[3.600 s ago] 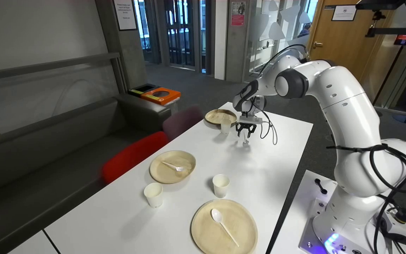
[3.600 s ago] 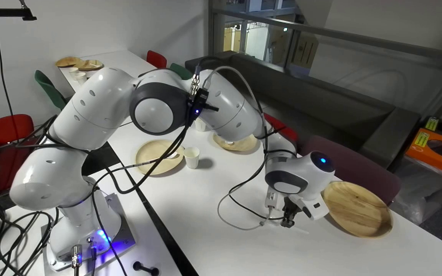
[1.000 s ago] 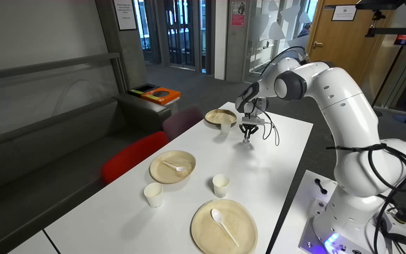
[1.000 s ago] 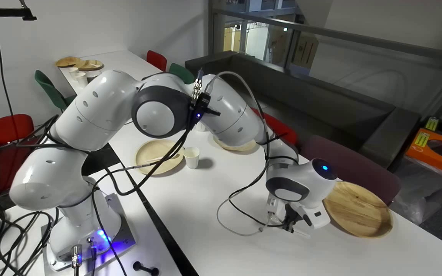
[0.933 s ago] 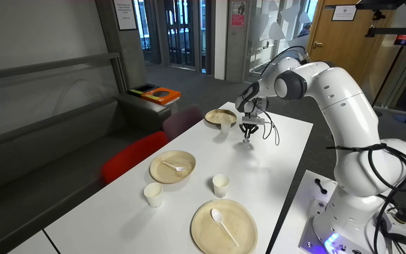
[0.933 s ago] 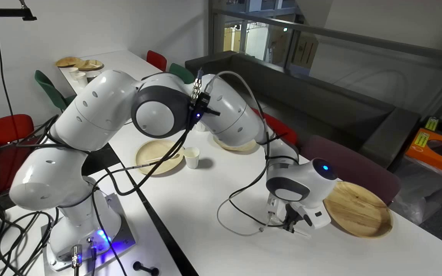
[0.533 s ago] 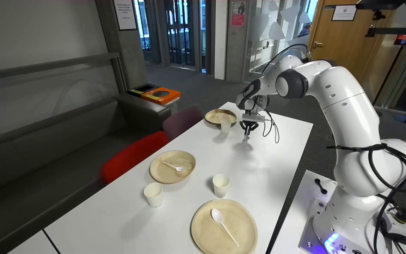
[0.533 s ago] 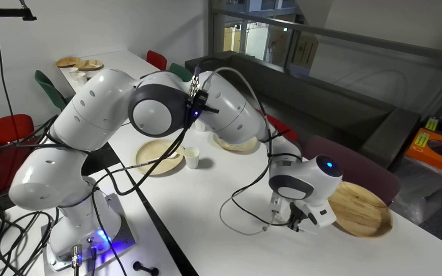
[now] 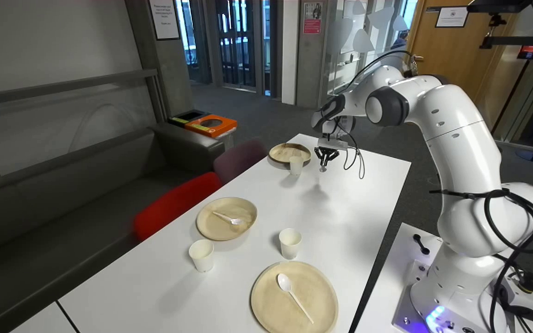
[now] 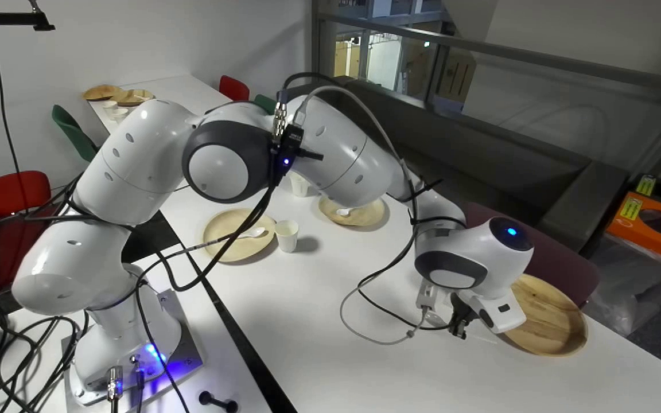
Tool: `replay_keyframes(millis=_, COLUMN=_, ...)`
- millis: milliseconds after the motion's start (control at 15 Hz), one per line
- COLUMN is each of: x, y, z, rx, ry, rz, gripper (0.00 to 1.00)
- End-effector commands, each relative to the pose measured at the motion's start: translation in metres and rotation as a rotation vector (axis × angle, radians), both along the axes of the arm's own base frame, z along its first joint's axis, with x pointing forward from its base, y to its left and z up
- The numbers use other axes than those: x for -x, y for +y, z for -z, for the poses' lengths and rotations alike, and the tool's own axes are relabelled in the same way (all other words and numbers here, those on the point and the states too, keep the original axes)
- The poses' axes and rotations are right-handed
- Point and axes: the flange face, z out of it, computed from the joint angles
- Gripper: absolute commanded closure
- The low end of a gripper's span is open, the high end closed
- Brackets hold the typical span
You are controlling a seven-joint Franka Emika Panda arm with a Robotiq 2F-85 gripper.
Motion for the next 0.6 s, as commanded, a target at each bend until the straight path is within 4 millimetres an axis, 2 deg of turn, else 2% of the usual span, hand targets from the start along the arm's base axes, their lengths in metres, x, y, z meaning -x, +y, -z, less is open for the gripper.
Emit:
replay_keyframes(millis=0, x=-0.006, y=-0.014, z=-0.036, rx=-0.035, ry=-0.018, rz=0.052, gripper=0.98)
replay_keyframes(millis=200, x=-0.020, y=-0.020, z=-0.056, rx=-0.049, ry=-0.001, rz=0.089, gripper=0.98)
replay_keyframes(millis=533, x=-0.042, y=-0.018, z=-0.086, rx=-0.113, ry=0.078, rz=0.118, gripper=0.98)
